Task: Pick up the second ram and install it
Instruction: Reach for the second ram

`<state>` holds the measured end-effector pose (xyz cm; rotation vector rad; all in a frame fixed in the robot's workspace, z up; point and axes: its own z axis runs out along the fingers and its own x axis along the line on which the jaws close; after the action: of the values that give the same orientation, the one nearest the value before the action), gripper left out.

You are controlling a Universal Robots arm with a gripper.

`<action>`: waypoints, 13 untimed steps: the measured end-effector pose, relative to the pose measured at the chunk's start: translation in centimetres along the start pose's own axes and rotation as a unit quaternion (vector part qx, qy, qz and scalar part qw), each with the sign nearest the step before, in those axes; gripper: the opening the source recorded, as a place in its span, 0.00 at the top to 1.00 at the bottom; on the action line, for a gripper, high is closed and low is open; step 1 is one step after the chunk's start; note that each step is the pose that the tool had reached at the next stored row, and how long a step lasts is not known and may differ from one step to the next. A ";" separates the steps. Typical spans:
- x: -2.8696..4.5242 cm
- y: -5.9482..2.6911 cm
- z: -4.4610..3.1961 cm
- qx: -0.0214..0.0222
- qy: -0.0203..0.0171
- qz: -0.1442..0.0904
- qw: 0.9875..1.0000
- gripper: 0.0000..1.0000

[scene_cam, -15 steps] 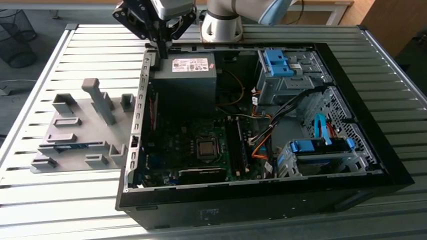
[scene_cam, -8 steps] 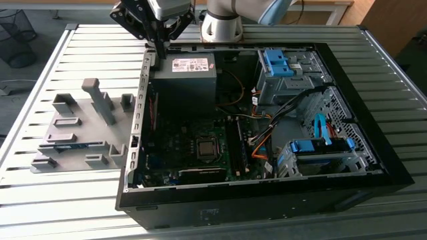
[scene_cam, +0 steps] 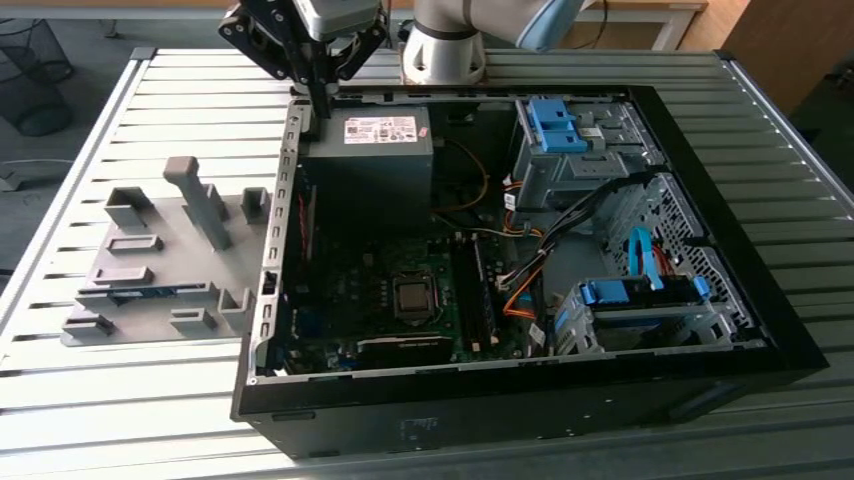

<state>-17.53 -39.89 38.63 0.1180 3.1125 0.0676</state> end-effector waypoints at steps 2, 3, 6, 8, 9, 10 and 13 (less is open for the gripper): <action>0.00 0.00 0.00 0.000 0.000 0.000 1.000 0.90; 0.00 0.00 0.00 0.000 0.000 0.000 1.000 0.90; 0.18 -0.02 -0.01 0.000 0.000 0.000 1.000 0.90; 0.50 -0.04 -0.01 0.000 0.000 0.000 1.000 0.90; 0.77 -0.06 -0.02 0.000 0.000 0.000 1.000 0.90; 1.02 -0.08 -0.02 0.000 0.000 0.000 1.000 0.90; 1.77 -0.14 -0.03 0.000 0.000 0.000 1.000 0.90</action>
<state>-19.30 -39.89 38.61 0.1180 3.1125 0.0676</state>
